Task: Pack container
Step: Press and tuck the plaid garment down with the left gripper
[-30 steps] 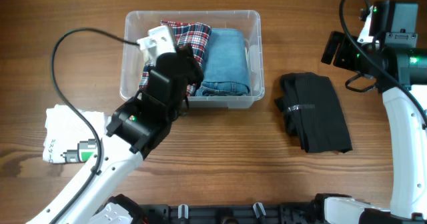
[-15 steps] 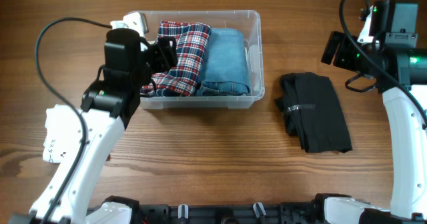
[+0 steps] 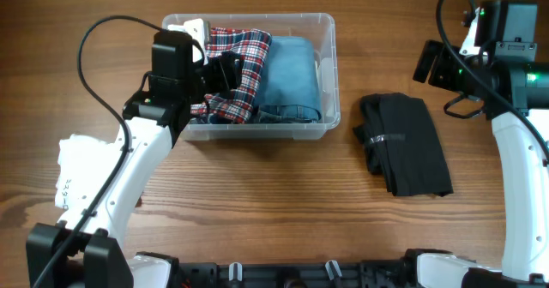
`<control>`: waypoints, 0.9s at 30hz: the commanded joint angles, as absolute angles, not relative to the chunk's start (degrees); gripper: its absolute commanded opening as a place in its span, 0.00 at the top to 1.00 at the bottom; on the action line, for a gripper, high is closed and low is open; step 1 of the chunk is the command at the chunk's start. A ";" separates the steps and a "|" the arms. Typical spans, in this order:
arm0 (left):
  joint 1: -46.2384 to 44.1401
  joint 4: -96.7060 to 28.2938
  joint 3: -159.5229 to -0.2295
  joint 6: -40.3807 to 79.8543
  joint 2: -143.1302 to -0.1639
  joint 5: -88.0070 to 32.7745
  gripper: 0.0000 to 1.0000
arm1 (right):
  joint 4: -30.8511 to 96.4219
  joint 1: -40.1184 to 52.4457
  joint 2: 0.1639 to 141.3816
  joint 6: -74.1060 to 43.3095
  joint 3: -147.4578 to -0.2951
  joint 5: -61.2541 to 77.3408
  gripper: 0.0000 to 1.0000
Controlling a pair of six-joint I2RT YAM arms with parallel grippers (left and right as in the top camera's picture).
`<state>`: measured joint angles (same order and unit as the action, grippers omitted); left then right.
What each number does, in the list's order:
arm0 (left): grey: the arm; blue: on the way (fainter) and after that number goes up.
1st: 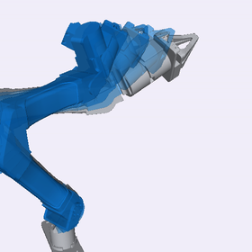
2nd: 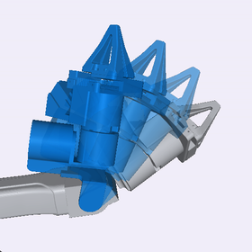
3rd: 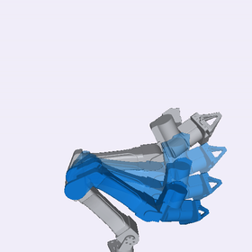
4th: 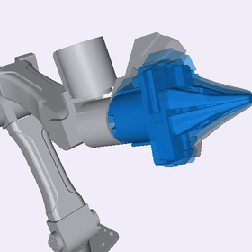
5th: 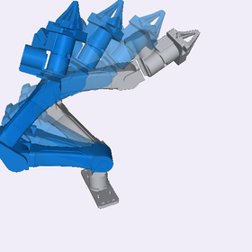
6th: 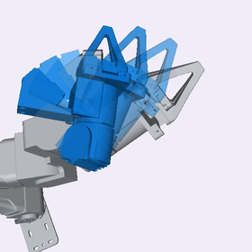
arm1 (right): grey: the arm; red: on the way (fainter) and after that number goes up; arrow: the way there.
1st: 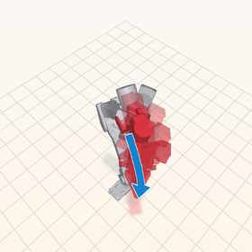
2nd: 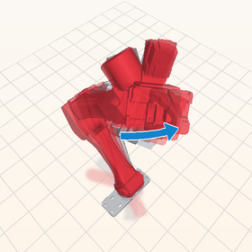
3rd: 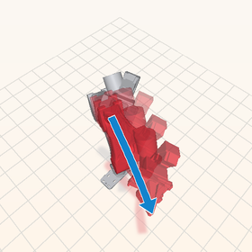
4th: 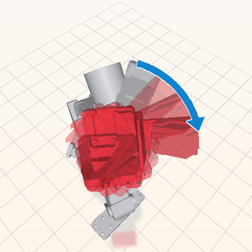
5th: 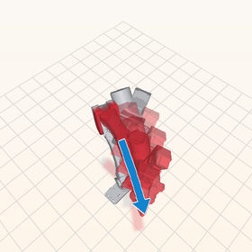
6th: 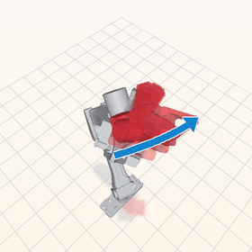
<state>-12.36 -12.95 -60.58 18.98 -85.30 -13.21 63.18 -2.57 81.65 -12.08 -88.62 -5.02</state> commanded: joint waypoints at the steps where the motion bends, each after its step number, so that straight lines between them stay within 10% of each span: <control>1: -12.25 -12.47 -60.75 14.41 -85.30 -16.03 0.23 | 63.05 -2.76 82.08 -11.38 -88.36 -6.00 0.00; 21: -11.86 -8.23 -60.75 12.19 -89.65 -4.67 0.18 | 63.02 -2.76 82.08 -11.35 -88.36 -6.00 0.00; 27: -11.86 -8.86 -60.75 12.21 -89.82 -9.58 0.36 | 63.02 -2.76 82.08 -11.38 -88.36 -6.00 0.00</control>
<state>-12.32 -8.49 -60.58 12.95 -89.65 -6.37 63.16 -2.57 81.65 -12.08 -88.62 -5.02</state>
